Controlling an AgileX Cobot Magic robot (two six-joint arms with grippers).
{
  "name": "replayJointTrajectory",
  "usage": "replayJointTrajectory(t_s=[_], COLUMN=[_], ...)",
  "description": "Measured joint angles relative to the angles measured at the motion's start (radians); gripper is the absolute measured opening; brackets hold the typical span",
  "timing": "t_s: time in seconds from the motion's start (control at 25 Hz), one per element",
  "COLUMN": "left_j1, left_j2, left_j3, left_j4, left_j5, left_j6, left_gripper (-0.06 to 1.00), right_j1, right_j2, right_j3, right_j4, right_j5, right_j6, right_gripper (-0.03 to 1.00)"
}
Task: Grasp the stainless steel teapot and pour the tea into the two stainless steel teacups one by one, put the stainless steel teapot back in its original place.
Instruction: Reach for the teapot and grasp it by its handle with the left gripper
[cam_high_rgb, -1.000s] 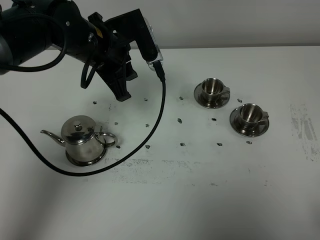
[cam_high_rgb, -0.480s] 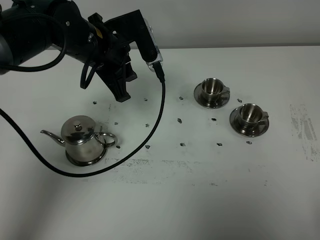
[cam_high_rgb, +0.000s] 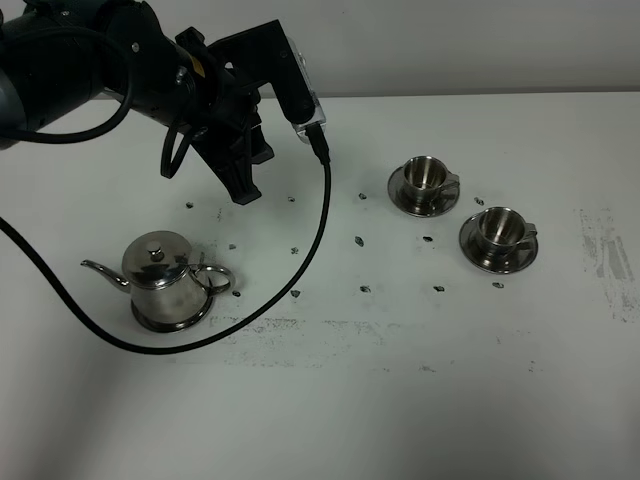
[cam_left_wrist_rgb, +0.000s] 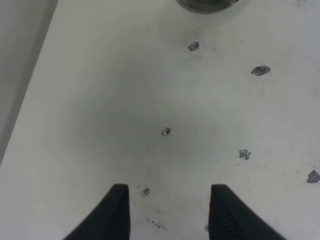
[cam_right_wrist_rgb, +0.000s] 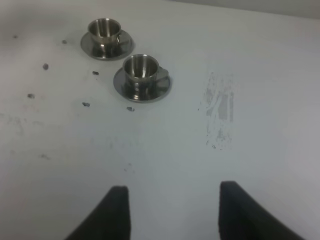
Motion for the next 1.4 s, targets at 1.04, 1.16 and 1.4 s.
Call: replayJointTrajectory(t_s=[1.04,1.16,1.4], left_j1=[-0.037,-0.040,-0.040], left_j2=[-0.001,-0.001,-0.001], left_j3=[0.097,0.149,0.241], left_j4=[0.092,0.095,0.048], left_j5=[0.122,0.067,-0.008], left_j6=[-0.097,-0.088,-0.049], left_gripper=[0.37,0.37,0.37], right_j1=[0.000,0.000,0.000], right_j2=[0.000,0.000,0.000], right_j3=[0.000,0.000,0.000], right_j4=[0.001,0.002,0.002], right_j5=[0.000,0.000,0.000], right_j6=[0.001,0.001,0.001], right_gripper=[0.42,0.42,0.42])
